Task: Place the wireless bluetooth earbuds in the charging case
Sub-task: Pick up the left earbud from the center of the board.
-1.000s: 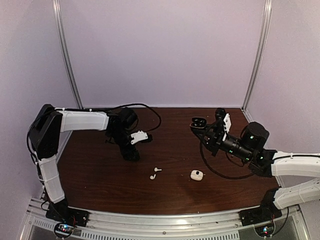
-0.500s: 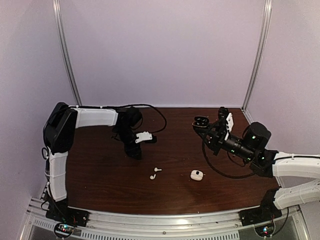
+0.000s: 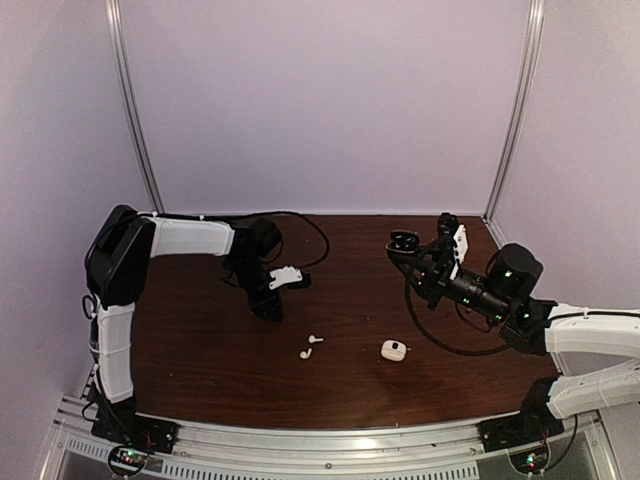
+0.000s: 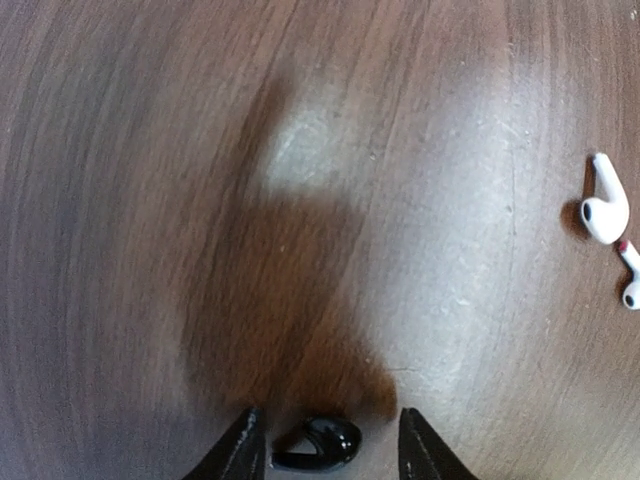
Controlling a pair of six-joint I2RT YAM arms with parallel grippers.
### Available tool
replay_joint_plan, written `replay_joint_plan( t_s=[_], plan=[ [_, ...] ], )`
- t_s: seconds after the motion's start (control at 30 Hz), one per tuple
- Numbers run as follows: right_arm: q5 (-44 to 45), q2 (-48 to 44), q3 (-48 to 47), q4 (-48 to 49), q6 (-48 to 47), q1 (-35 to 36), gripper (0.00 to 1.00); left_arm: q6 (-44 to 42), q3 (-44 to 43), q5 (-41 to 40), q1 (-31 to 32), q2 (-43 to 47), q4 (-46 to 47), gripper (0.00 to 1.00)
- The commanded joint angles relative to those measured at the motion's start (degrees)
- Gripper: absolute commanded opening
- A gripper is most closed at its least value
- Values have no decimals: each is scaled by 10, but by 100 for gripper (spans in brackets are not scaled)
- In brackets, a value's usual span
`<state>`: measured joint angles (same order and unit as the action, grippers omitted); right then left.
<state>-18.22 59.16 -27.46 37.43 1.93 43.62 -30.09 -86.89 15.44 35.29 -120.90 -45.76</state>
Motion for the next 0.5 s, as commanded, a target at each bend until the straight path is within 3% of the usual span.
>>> replay_joint_plan(
  t_s=[0.0, 0.37, 0.47],
  plan=[
    [-5, -5, 5, 18, 6, -3, 0, 63, 40, 10, 1, -3, -36, 45],
    [-5, -3, 5, 19, 1, -4, 0, 125, 38, 24, 5, 13, -64, 44],
    [-5, -3, 4, 19, 1, -4, 0, 132, 33, -32, 6, 23, -47, 43]
  ],
)
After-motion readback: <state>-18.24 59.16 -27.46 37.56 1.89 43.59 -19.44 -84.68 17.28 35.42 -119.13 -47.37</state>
